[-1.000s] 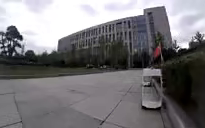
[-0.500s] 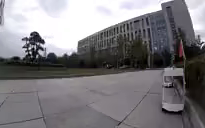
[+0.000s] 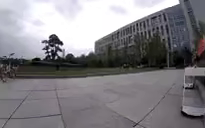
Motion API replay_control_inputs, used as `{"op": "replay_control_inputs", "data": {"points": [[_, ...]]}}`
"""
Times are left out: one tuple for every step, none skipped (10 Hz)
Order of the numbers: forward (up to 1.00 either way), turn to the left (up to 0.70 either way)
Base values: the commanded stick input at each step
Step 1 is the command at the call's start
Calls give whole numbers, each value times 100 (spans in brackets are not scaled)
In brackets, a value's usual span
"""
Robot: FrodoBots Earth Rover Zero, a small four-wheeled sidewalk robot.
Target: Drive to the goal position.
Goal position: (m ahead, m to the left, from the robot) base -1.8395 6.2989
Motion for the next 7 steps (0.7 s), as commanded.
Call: {"op": "replay_control_inputs", "data": {"points": [[0, 70], [0, 70], [0, 70], [0, 70], [0, 70], [0, 70], [0, 70]]}}
